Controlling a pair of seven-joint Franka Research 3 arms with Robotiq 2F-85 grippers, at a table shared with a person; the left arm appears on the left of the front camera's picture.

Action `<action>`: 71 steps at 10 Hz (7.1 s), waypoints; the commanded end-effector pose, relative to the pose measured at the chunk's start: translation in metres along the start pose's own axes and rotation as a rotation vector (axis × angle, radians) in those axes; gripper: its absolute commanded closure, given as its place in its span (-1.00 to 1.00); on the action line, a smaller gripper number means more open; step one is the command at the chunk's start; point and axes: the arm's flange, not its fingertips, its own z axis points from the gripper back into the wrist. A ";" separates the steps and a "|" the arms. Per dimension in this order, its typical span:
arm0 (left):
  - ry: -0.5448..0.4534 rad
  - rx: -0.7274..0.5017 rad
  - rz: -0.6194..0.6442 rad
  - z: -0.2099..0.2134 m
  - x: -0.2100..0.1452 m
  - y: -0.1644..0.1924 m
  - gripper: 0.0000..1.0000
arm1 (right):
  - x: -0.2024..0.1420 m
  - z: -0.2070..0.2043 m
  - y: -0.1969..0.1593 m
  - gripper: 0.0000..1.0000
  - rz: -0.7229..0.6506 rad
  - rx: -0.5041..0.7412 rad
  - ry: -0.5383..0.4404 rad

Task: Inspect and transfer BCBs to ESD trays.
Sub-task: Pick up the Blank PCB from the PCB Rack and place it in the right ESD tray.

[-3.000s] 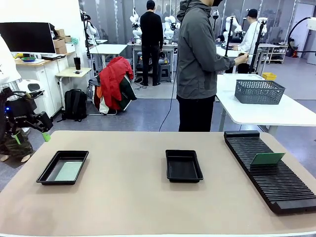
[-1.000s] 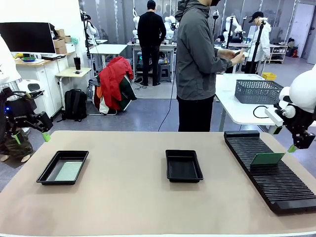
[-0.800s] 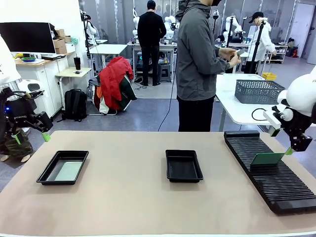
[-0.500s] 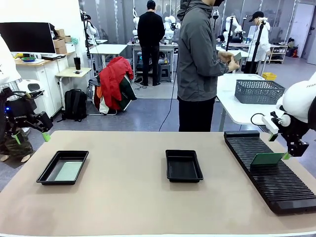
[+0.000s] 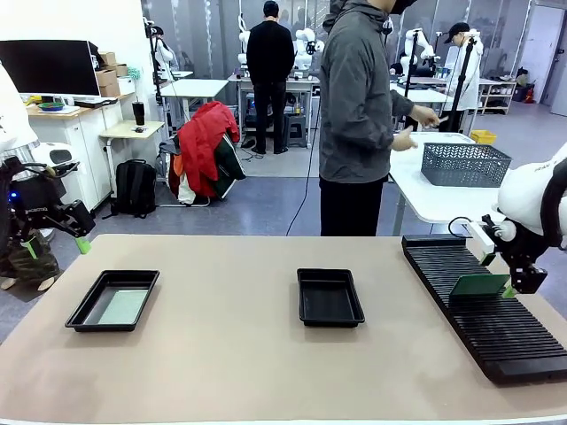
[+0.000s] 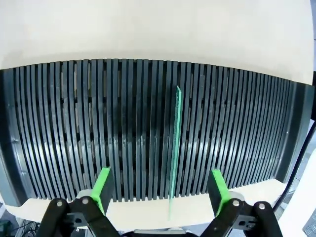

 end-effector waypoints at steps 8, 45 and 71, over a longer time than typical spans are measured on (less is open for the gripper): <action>-0.009 0.001 0.003 -0.001 0.000 0.000 -1.00 | -0.002 -0.007 -0.001 -1.00 -0.004 0.007 -0.007; -0.009 0.001 0.003 -0.001 0.000 0.000 -1.00 | -0.008 -0.001 -0.017 1.00 -0.005 0.047 -0.072; -0.009 0.001 0.003 -0.001 0.000 0.000 -1.00 | 0.030 0.250 -0.057 1.00 0.016 0.125 -0.006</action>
